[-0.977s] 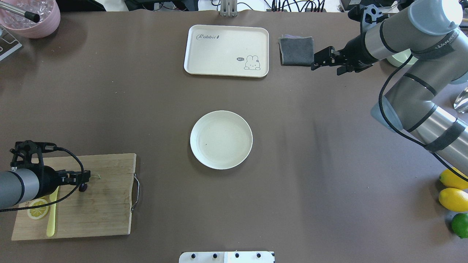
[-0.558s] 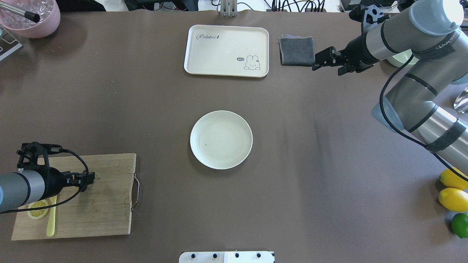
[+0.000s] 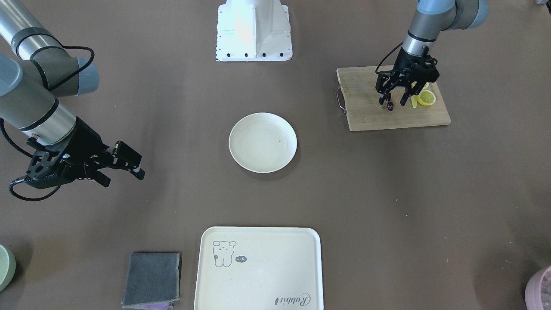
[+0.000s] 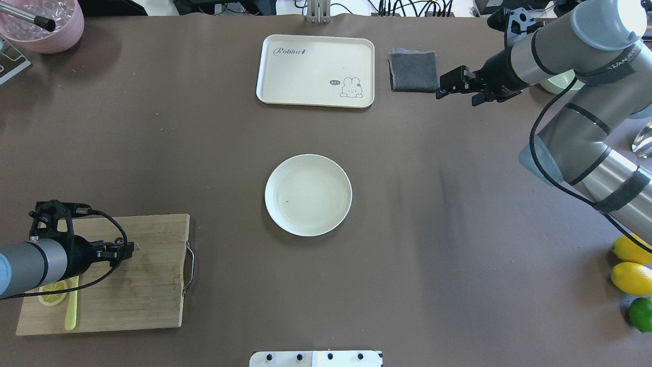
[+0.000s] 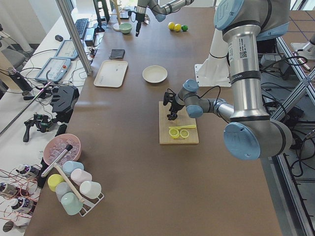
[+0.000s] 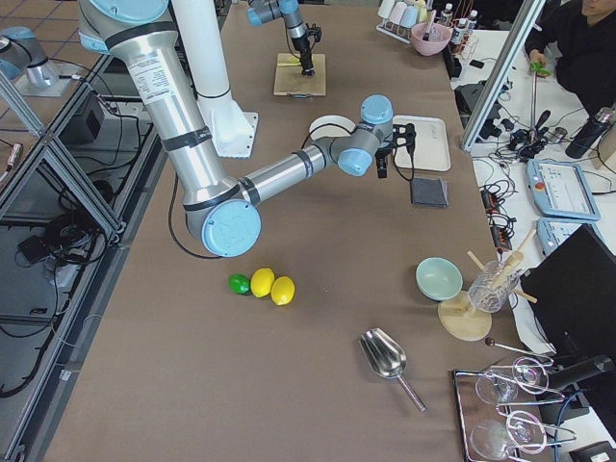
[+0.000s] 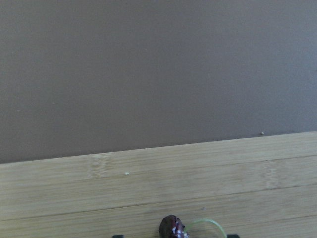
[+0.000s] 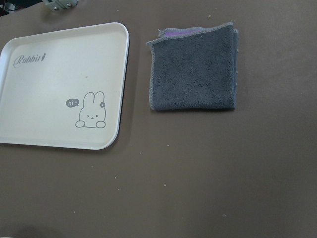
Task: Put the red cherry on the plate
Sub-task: 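Lower the left gripper onto the dark red cherries and grasp them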
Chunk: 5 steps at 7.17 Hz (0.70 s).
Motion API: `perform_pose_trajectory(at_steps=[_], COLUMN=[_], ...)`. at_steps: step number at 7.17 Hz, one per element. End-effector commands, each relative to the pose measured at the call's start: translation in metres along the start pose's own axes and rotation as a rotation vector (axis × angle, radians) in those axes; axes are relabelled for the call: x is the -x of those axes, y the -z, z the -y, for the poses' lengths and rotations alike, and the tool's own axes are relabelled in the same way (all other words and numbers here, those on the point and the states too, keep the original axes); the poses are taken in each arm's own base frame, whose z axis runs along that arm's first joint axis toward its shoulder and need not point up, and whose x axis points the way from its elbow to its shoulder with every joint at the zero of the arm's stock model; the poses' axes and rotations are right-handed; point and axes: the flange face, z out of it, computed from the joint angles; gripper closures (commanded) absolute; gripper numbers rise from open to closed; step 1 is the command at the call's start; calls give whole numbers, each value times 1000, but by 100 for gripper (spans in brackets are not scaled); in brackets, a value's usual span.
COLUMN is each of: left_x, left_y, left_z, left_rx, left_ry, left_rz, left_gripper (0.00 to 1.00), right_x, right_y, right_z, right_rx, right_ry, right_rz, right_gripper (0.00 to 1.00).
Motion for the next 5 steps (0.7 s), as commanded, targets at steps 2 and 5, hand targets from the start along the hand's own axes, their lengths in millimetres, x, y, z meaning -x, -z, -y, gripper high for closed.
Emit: perform_pose_trajectory(at_steps=[2, 5], left_x=[-2, -3], left_y=[0, -2], left_z=[0, 1], left_rx=[1, 1], left_ry=[0, 0], left_rz=[-3, -8], left_gripper=[54, 96], right_x=[-1, -5], right_y=[0, 1], right_z=[0, -2], right_rx=[-1, 0], right_ry=[-2, -2], right_rz=[-1, -4], right_gripper=[0, 0])
